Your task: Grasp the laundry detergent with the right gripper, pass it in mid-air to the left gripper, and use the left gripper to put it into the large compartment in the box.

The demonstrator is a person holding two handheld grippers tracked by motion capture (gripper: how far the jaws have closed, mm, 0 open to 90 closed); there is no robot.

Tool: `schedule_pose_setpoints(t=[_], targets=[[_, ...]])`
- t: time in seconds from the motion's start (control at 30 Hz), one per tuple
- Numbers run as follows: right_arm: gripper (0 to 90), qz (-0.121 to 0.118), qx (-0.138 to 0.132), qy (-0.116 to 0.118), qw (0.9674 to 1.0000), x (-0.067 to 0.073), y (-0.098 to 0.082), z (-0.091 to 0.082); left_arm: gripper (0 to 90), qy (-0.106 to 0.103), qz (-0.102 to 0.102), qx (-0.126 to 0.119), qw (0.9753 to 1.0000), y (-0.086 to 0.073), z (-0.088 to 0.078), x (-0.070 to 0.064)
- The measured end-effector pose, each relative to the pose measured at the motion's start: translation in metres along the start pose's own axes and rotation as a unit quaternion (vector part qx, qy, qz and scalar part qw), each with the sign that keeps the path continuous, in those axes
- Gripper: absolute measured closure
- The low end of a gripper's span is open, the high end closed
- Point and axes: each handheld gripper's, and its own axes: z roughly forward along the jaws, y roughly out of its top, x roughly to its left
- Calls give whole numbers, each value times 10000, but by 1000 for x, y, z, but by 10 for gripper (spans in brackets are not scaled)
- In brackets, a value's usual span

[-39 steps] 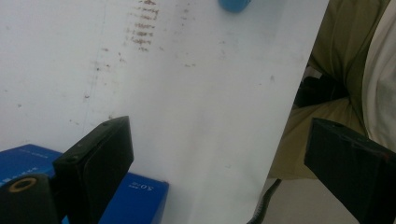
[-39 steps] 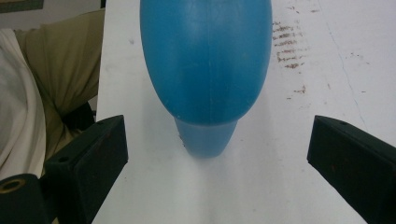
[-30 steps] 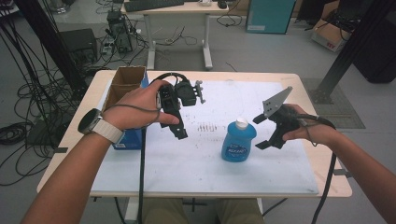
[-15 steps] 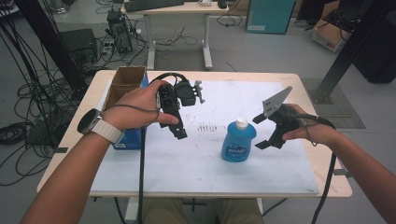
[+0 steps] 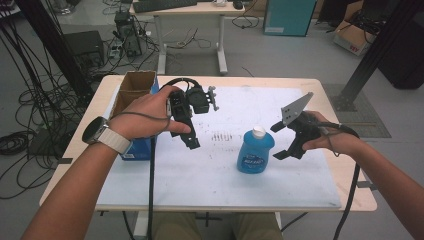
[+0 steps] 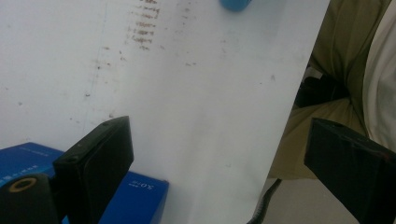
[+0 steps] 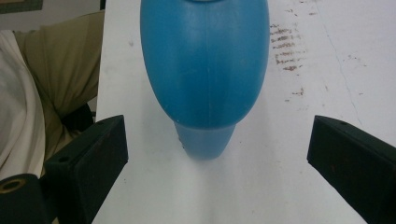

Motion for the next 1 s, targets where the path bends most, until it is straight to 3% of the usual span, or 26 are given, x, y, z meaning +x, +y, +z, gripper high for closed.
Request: schedule_pose_setpoints(t=[0.1, 0.13, 0.2, 0.23, 0.27, 0.3, 0.33, 0.37, 0.43, 0.5, 0.53, 0.67, 0.73, 0.77, 1.0], targets=[[49, -9, 1, 3, 10000, 0, 0, 0, 85, 11, -13, -13, 10000, 0, 0, 0], [49, -7, 0, -1, 10000, 0, 0, 0, 85, 24, 116, 93, 9999, 0, -1, 1], [49, -16, -8, -4, 10000, 0, 0, 0, 85, 6, -15, -10, 10000, 0, 1, 0], [49, 1, -5, -5, 10000, 0, 0, 0, 85, 24, 112, 87, 9999, 0, -1, 1], [49, -3, -1, -10, 10000, 0, -1, 0, 85, 13, -17, -7, 10000, 0, 1, 0], [49, 2, -1, -9, 10000, 0, -1, 0, 85, 22, 125, 109, 9999, 0, -1, 2], [49, -10, -16, -8, 10000, 0, -1, 0, 85, 13, 9, 15, 10000, 0, 0, 0], [49, -7, -16, -10, 10000, 0, -1, -1, 85, -20, -271, -198, 9994, 0, 3, -4], [49, 2, -13, -10, 10000, 0, -1, -1, 85, 4, -290, -219, 9993, -1, 3, -4], [49, 2, -10, -15, 10000, 0, 0, -1, 85, -19, -281, -209, 9994, -1, 3, -4], [49, 6, -15, -11, 10000, 0, 0, -1, 85, 19, 118, 101, 9999, 0, -1, 2], [49, -9, -12, -11, 10000, 0, 0, 0, 85, -8, 68, 88, 9999, 0, 0, 2], [49, -7, -16, -10, 10000, 0, 0, 0, 85, -19, -174, -109, 9998, 0, 2, -2], [49, -14, -14, -13, 10000, 0, 0, 0, 85, -10, -92, -43, 9999, 0, 1, 0], [50, 2, -11, -9, 10000, -1, 0, 0, 85, -8, -104, -62, 9999, 0, 1, 0]])
